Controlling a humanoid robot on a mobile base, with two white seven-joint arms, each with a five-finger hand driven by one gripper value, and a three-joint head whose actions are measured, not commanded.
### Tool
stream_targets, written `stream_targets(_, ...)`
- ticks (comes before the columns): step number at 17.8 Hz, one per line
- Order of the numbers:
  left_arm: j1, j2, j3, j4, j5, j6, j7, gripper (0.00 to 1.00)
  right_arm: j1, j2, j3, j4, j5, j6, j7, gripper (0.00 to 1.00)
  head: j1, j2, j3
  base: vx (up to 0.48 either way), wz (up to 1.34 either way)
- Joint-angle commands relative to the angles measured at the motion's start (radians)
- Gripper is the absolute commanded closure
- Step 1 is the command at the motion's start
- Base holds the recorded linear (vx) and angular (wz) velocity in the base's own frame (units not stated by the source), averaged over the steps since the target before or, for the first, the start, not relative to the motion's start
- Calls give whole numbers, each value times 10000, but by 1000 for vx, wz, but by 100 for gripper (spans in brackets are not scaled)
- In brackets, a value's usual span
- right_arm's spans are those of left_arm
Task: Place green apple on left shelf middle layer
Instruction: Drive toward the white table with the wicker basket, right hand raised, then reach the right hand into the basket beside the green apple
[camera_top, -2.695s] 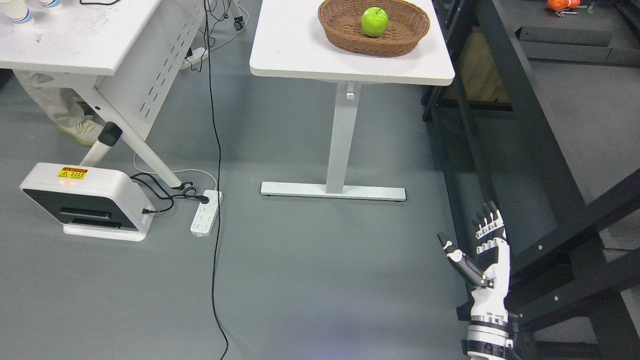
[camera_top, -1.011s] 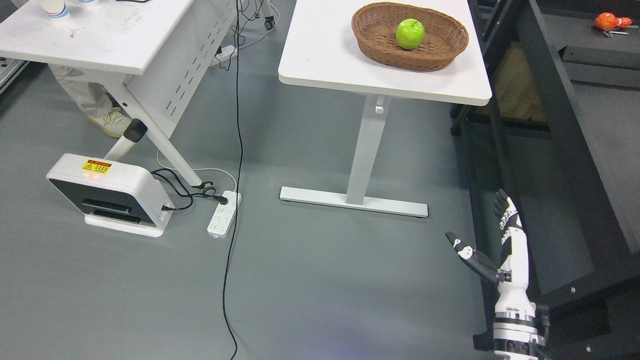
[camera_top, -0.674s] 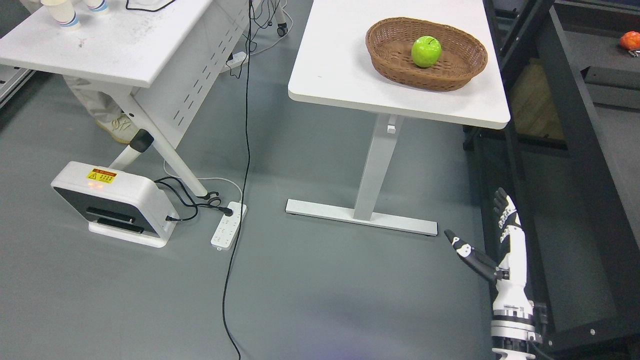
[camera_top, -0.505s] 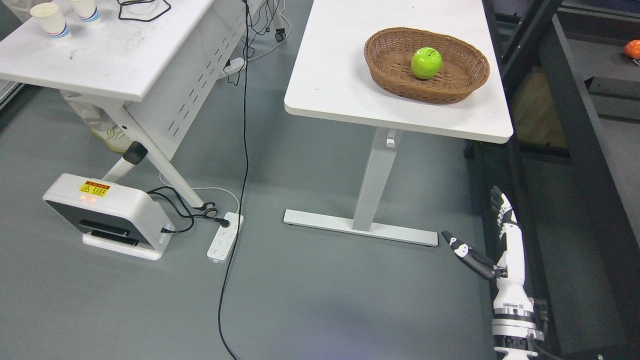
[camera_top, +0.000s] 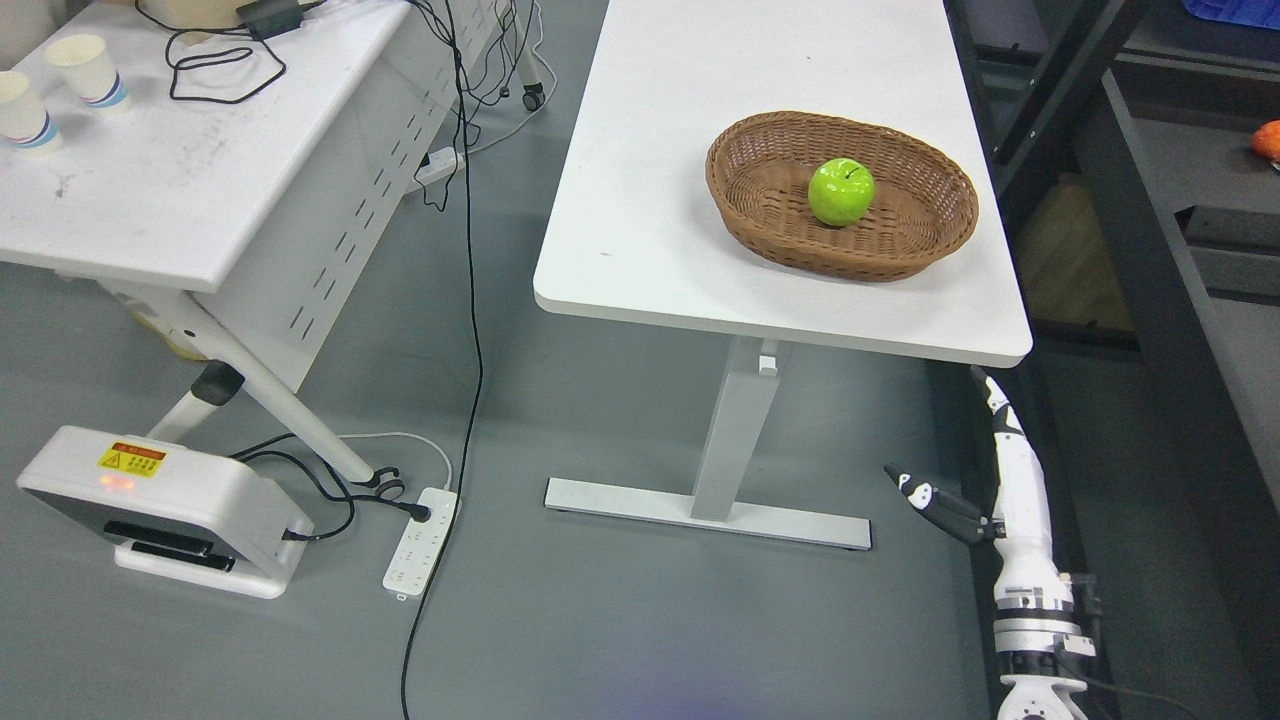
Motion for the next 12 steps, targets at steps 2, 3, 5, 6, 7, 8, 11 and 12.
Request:
stream_targets(2,6,175,0,0,0,3,-2,0,-833,-113,-257,-30,167,0,38,1,0,0,0,251,-36)
stream_targets(3,6,175,0,0,0,3,-2,0,-1032,-97,-257,-30,74,15,38,1,0,0,0,242,-35)
stream_targets(5,6,175,0,0,0,-12,-2,0,-1294,-82,-242,-45,27,15,38,1,0,0,0,239,-35)
stream_targets(6,6,175,0,0,0,-12,-2,0,-1402,-82,-242,-45,12,15,53,1,0,0,0,267,-58)
stream_targets(7,6,175,0,0,0,3,-2,0,-1524,-97,-242,-45,-3,0,53,1,0,0,0,248,-69)
stream_targets(8,-9,175,0,0,0,3,-2,0,-1571,-112,-227,-45,-49,-46,68,1,0,0,0,248,-69)
stream_targets(11,-10,175,0,0,0,3,-2,0,-1633,-174,-28,-91,-111,-184,297,1,0,0,0,297,-86)
stream_targets(12,6,175,0,0,0,3,-2,0,-1648,-174,18,-198,-111,-214,618,1,0,0,0,291,-69)
